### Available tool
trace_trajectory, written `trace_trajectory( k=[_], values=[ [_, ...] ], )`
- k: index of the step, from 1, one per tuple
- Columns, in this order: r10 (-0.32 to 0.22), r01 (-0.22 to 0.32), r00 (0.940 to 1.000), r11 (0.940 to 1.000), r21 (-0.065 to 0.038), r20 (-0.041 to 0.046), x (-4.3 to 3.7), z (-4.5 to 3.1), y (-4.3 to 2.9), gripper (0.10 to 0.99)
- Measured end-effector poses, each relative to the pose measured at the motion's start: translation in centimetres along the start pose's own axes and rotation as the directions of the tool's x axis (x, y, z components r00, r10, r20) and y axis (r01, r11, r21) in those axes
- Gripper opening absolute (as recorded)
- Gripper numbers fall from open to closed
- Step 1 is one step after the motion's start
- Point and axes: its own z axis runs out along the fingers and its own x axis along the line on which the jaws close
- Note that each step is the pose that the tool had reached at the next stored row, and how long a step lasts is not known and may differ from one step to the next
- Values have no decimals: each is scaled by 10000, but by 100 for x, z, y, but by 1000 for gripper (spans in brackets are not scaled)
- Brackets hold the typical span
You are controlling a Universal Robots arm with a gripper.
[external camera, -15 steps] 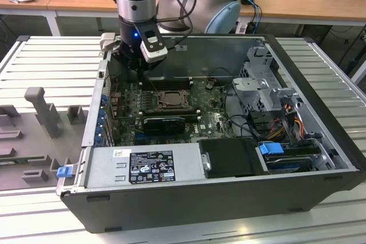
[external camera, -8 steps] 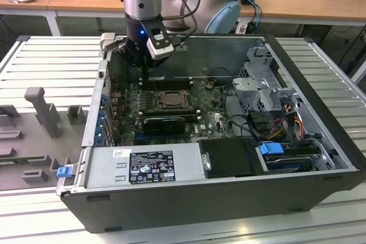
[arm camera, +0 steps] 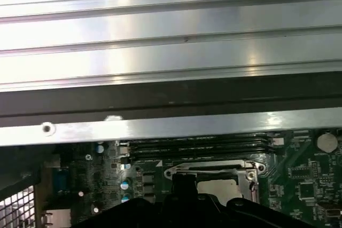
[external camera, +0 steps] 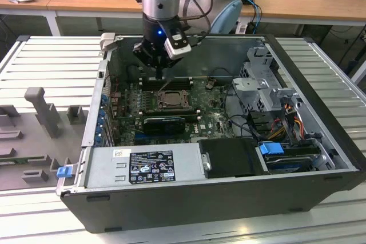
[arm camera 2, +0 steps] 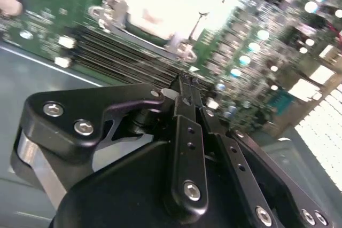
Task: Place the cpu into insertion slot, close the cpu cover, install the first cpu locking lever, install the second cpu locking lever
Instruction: 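Install the first cpu locking lever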
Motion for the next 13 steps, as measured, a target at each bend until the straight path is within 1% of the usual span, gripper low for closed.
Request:
trace_trajectory(
  k=[2,4,5,6,7,11,13],
  values=[
    [-3,3,10000,10000,-14,-1,-76,4,1,106],
    [-25,26,9997,10000,-47,227,-75,7,-2,106],
    [-47,49,9993,10000,-62,378,-74,7,-2,106],
    [-66,70,9988,10000,-72,478,-73,8,-3,106],
    [-110,115,9986,9999,-78,525,-74,15,-3,106],
    [-521,525,9974,9986,-68,504,-76,73,-6,106],
    [-733,737,9961,9973,-63,492,-95,128,-2,106]
  ],
)
